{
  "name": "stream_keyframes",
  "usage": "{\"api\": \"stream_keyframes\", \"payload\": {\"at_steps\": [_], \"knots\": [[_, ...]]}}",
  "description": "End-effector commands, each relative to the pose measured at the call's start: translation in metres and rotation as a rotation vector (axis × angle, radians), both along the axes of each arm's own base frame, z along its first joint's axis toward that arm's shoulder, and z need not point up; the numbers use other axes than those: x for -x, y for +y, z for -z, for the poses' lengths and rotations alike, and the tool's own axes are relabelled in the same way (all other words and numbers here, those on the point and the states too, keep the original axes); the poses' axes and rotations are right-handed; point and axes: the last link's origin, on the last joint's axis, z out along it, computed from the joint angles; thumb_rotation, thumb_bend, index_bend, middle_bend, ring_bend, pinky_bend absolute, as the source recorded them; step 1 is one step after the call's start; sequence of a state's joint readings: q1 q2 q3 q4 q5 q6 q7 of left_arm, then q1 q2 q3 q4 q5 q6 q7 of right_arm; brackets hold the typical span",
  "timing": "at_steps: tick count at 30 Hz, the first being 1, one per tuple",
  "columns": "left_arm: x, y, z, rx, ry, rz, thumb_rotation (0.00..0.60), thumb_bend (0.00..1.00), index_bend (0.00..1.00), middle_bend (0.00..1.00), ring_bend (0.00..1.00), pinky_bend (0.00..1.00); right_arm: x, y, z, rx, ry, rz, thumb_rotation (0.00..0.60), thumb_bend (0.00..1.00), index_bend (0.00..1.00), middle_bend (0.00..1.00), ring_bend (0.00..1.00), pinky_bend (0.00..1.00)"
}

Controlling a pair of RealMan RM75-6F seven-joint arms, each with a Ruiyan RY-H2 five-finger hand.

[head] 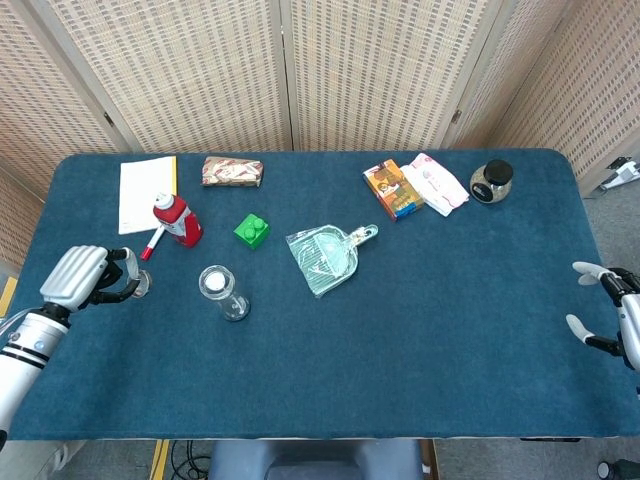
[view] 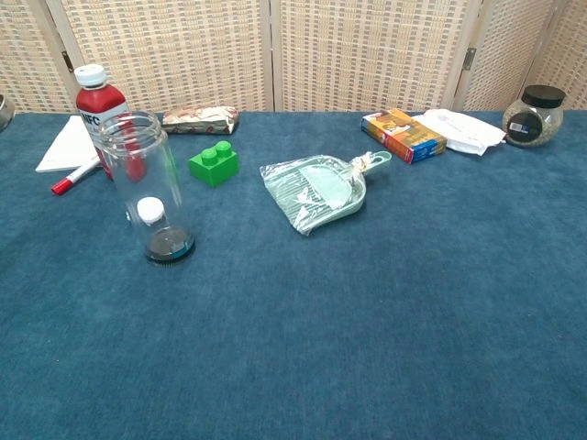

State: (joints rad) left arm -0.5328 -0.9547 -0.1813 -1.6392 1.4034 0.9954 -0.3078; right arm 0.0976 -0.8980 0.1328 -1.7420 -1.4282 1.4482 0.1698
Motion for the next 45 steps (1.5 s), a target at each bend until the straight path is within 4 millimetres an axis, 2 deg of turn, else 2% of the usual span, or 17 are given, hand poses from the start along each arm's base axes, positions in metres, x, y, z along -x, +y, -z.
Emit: {"api": "stream_keyframes", "payload": {"at_steps": [1, 11, 19, 20, 26, 45], "knots": [[-0.015, 0.002, 0.001, 0.028, -0.03, 0.031, 0.6, 0.43, 0.64, 1.0, 1.0, 1.0, 0.0, 0.001, 0.0, 0.001, 0.0, 0.001, 0.6, 0.22, 0.26, 0.37, 0.24, 0.33], [-0.042, 0.015, 0.014, 0.064, -0.073, 0.089, 0.6, 0.43, 0.64, 1.0, 1.0, 1.0, 0.003, 0.002, -0.001, 0.002, 0.0, 0.009, 0.6, 0.22, 0.26, 0.37, 0.24, 0.33], [-0.049, 0.026, 0.021, 0.079, -0.081, 0.097, 0.6, 0.43, 0.64, 1.0, 1.0, 1.0, 0.004, 0.002, -0.001, 0.001, 0.003, 0.013, 0.6, 0.22, 0.26, 0.37, 0.24, 0.33], [-0.056, 0.03, 0.026, 0.089, -0.083, 0.109, 0.6, 0.43, 0.64, 1.0, 1.0, 1.0, 0.004, 0.002, -0.001, 0.0, 0.003, 0.014, 0.6, 0.22, 0.26, 0.37, 0.24, 0.33], [-0.065, 0.038, 0.035, 0.093, -0.078, 0.116, 0.6, 0.43, 0.64, 1.0, 1.0, 1.0, 0.002, 0.0, 0.001, -0.011, 0.007, 0.006, 0.6, 0.22, 0.26, 0.37, 0.24, 0.33], [-0.078, 0.036, 0.042, 0.116, -0.078, 0.153, 0.6, 0.43, 0.63, 1.0, 1.0, 1.0, 0.002, 0.002, 0.001, -0.009, 0.013, 0.003, 0.6, 0.22, 0.26, 0.37, 0.24, 0.33]]}}
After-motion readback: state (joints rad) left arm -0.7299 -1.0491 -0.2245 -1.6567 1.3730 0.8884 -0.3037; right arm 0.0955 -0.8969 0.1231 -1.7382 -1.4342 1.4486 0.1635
